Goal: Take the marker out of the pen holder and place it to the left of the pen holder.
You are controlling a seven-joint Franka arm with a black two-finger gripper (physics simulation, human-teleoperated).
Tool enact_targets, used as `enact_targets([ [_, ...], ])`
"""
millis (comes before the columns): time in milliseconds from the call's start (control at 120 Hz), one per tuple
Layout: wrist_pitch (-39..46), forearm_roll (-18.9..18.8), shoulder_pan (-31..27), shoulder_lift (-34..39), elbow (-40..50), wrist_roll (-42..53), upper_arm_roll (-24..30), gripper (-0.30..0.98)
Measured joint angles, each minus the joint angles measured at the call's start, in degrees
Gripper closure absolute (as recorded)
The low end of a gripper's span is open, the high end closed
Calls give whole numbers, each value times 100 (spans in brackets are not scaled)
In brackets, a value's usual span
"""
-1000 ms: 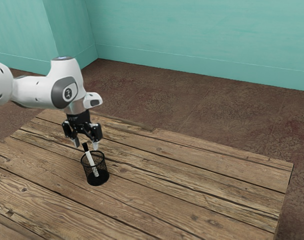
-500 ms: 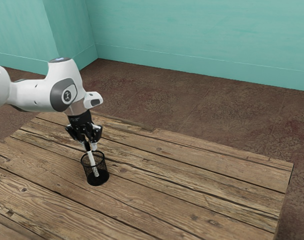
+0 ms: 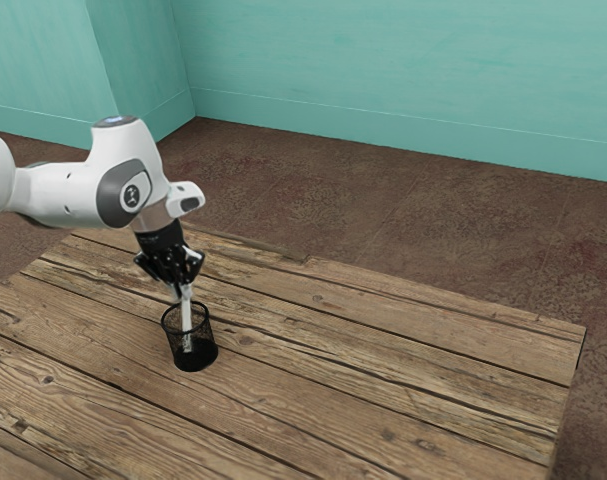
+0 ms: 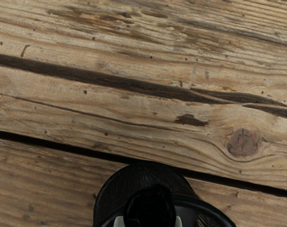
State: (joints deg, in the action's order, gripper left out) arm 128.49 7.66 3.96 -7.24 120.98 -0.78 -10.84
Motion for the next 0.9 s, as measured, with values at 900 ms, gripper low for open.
enact_targets([
  [900, -1273, -1763, -571, 1658, 130, -352, 239, 79],
])
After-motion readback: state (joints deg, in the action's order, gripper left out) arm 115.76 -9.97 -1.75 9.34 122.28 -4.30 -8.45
